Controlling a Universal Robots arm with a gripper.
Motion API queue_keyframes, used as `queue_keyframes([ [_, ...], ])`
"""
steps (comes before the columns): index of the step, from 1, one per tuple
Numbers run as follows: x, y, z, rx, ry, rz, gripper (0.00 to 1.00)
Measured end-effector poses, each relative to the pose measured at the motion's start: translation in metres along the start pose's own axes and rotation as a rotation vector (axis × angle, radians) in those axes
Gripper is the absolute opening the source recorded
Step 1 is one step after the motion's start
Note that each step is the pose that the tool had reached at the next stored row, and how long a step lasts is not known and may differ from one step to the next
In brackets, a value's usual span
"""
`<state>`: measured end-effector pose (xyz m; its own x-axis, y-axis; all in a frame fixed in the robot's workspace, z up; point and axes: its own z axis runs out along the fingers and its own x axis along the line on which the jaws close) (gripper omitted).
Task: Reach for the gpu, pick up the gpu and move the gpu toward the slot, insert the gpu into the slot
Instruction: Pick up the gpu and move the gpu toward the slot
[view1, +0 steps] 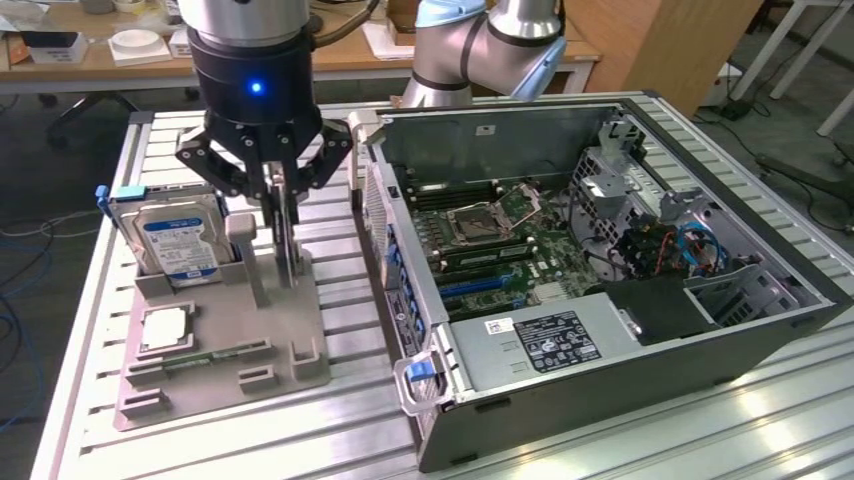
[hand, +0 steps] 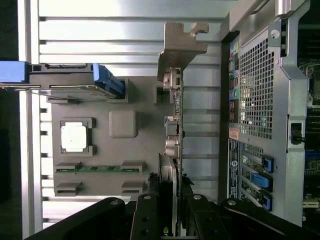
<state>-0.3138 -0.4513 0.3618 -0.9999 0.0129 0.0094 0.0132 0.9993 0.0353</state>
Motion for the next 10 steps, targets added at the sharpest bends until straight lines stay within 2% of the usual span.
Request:
queue_keyframes([
  [10,0.0002,0.0004,-0.0109,0.0,0.0,-0.001,0.26],
])
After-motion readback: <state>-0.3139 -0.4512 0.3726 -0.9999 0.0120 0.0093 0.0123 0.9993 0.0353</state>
